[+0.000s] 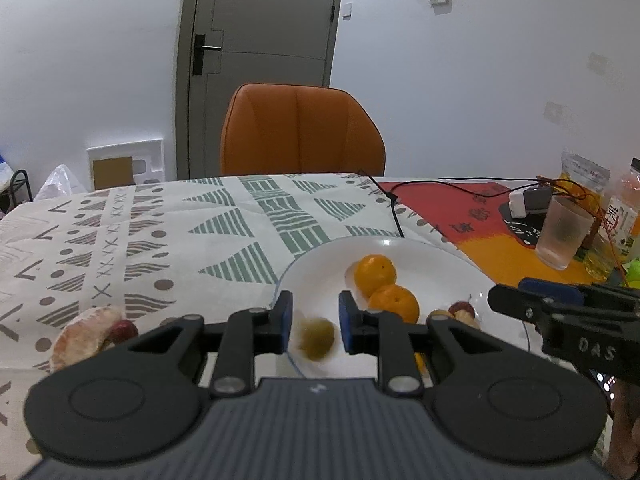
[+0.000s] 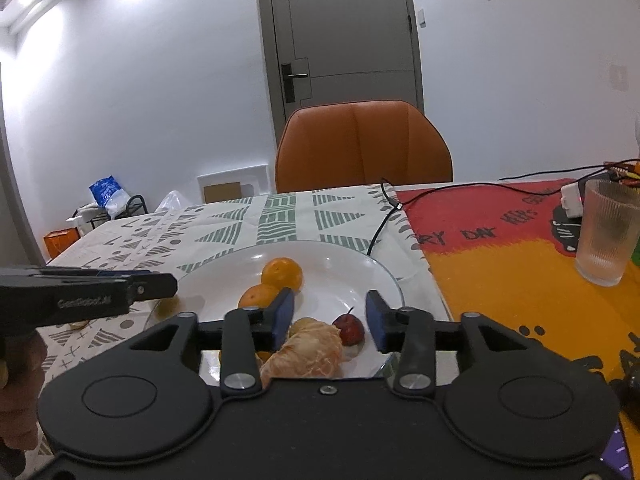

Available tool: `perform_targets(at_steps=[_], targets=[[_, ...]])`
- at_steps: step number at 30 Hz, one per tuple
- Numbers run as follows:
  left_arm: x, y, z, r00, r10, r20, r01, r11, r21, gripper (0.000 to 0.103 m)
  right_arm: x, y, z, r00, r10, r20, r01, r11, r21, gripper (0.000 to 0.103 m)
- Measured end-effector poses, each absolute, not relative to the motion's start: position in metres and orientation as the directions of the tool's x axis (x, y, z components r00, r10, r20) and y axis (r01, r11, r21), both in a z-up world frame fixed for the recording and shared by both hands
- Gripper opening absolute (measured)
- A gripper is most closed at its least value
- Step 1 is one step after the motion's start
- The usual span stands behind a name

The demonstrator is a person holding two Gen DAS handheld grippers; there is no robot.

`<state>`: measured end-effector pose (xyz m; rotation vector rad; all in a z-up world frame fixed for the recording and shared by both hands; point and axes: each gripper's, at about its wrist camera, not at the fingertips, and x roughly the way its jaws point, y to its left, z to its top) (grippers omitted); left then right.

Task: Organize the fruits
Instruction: 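Carry both fruits over the white plate and open both tools to release them, then move both open tools back toward the remaining pomelo segment and red plum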

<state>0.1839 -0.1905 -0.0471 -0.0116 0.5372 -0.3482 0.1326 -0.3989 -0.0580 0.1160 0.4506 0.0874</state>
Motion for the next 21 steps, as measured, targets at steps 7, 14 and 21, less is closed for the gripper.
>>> perform_targets(at_steps=[7,14,21], targets=[[0.178,-0.18,-0.042,0.802,-0.32,-0.504,0.311,0.945,-0.104,0.025,0.13,-0.391,-0.056,0.892,0.118,-0.437,-0.065,0.989,0.134,0.056],[0.167,-0.15,-0.036,0.812,-0.288,-0.508,0.265,0.957,-0.119,0.041,0.126,-0.376,-0.052,0.881,0.14,-0.453,-0.092,0.988,0.125,0.068],[0.151,-0.123,-0.028,0.822,-0.262,-0.506,0.232,0.965,-0.122,0.061,0.116,-0.363,-0.041,0.882,0.158,-0.443,-0.107,0.985,0.138,0.077]])
